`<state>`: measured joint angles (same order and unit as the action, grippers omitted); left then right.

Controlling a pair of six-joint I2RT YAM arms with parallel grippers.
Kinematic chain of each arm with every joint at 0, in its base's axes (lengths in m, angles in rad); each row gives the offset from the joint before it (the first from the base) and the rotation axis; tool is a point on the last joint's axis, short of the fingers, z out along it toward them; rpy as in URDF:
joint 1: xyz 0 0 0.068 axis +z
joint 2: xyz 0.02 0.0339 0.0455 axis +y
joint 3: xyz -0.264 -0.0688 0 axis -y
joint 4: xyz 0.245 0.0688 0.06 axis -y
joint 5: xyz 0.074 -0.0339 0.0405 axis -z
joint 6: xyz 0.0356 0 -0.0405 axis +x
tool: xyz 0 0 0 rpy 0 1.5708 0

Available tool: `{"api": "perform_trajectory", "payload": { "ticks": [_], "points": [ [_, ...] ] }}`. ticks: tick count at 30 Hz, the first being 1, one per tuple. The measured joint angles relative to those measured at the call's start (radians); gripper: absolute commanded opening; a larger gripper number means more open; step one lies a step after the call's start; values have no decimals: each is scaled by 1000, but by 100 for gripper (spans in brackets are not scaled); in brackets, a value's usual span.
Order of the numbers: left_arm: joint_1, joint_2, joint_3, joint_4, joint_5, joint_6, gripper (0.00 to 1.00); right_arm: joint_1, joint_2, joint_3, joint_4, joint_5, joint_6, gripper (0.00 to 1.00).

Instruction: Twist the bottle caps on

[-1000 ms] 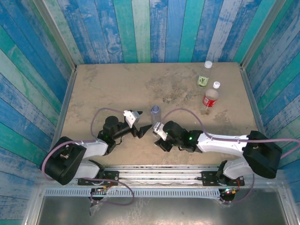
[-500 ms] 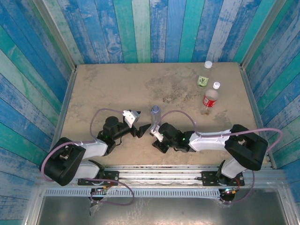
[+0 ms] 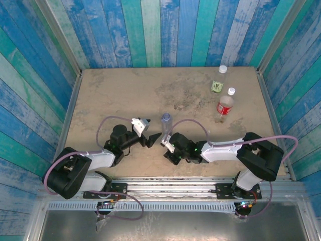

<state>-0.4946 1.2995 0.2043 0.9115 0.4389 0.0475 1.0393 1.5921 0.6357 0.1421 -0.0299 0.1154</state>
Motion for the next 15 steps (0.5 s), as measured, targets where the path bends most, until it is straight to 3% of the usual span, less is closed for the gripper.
{"api": "perform_trajectory", "payload": {
  "ticks": [9,15],
  "points": [
    [0,0,0,0,0,0,94,0,-13,0,-20,13,-3,33],
    [0,5,1,11,7,-3,94,-1,-138,4,-102,35,-3,33]
  ]
}}
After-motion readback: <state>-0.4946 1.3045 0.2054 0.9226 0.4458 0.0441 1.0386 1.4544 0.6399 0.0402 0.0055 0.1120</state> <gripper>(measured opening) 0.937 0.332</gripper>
